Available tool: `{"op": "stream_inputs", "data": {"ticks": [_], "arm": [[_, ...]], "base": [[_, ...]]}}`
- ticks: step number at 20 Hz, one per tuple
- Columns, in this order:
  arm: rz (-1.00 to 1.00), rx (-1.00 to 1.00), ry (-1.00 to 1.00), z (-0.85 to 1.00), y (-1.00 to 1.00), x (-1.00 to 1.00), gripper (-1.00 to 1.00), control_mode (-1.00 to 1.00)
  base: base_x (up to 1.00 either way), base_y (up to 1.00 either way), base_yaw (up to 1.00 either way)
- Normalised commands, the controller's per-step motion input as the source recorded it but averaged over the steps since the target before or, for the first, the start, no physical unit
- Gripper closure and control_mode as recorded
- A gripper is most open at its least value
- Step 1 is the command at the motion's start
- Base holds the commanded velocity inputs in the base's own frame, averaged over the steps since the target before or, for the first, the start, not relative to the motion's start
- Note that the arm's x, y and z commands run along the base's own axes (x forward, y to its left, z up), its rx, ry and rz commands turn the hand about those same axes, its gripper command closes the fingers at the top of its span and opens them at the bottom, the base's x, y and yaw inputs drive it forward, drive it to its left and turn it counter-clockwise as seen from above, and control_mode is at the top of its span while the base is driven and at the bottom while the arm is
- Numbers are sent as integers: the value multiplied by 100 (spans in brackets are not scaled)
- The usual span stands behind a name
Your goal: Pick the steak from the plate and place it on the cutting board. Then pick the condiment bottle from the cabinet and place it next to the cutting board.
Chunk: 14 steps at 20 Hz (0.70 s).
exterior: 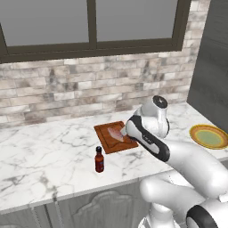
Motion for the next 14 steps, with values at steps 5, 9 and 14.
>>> {"op": "stream_inputs", "data": {"ticks": [5, 9, 14], "arm": [[14, 0, -17, 50, -15, -49, -100, -100], [12, 0, -17, 41, -19, -60, -100, -100], [10, 0, -15, 42, -16, -55, -100, -100]], "base": [[0, 0, 0], [0, 0, 0], [0, 0, 0]]}}
